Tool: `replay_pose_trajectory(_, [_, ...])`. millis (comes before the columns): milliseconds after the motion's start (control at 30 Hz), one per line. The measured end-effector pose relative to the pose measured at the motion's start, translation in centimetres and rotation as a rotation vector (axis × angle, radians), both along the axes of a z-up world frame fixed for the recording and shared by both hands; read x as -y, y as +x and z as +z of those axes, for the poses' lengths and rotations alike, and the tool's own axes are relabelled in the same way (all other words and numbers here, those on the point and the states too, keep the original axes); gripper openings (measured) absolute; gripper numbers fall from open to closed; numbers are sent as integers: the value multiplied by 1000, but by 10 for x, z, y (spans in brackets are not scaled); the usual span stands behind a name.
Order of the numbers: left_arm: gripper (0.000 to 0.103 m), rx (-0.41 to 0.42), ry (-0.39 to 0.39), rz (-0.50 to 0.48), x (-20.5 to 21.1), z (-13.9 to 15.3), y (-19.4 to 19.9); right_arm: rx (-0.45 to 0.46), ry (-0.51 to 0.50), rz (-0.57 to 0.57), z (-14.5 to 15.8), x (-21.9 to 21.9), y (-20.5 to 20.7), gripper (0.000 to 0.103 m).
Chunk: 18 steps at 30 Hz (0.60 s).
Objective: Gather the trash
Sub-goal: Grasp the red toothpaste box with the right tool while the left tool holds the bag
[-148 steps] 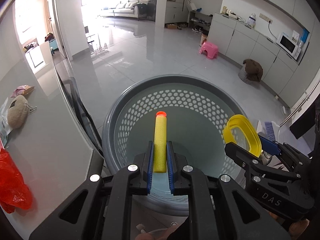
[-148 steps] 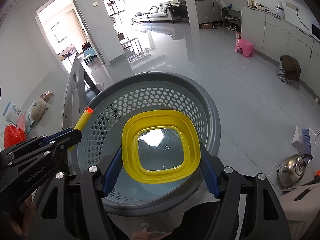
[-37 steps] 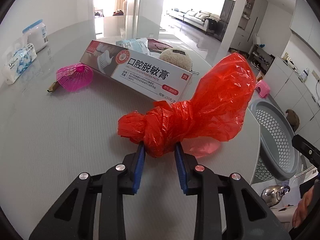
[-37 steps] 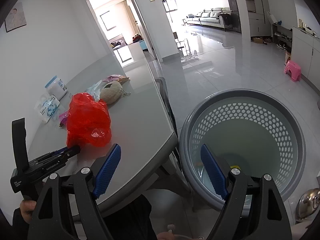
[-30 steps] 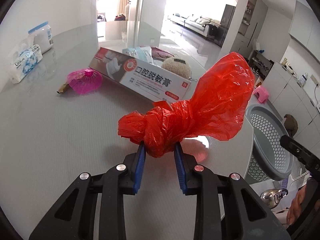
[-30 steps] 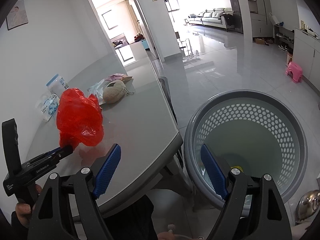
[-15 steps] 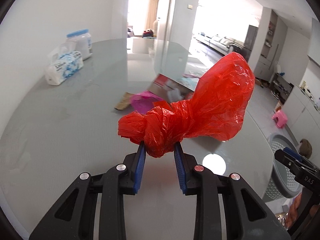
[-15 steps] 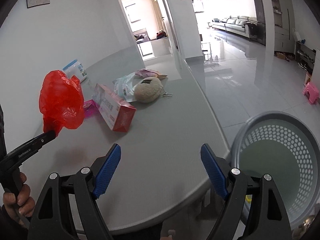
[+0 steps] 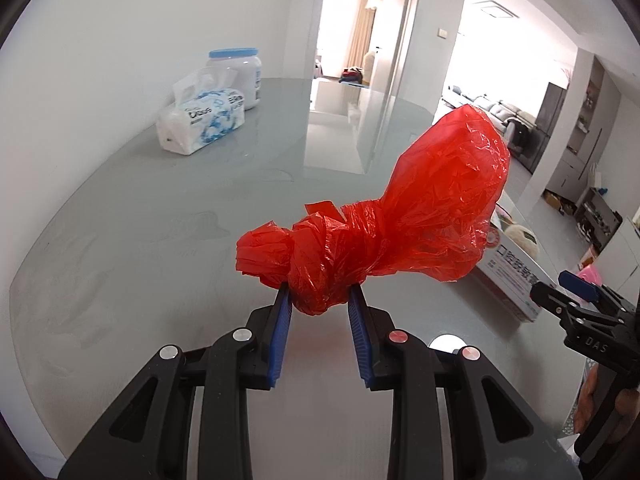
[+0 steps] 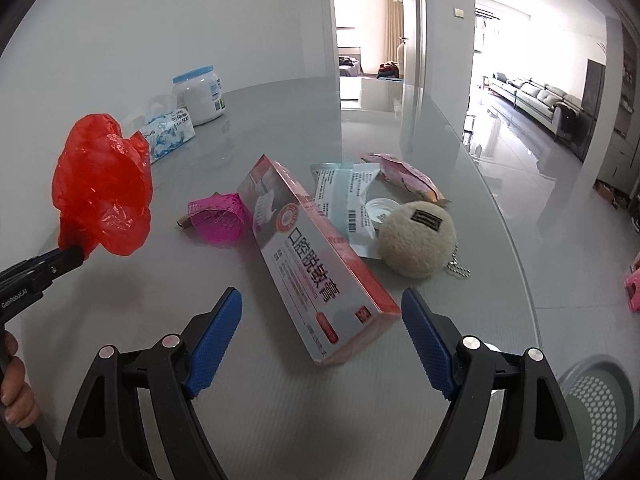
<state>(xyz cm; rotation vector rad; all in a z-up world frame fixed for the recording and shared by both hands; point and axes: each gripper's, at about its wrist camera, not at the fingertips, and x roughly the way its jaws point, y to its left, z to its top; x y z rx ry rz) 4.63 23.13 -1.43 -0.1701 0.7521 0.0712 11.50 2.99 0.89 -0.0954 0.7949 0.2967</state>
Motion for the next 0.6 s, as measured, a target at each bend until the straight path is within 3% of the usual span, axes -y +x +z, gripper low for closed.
replay_pose_trajectory(433, [29, -17, -28, 54, -27, -10, 6, -6, -270, 28, -25, -50, 41, 78])
replay_pose_trajectory(600, [29, -18, -31, 54, -28, -11, 7, -22, -329, 19, -35, -55, 51, 78])
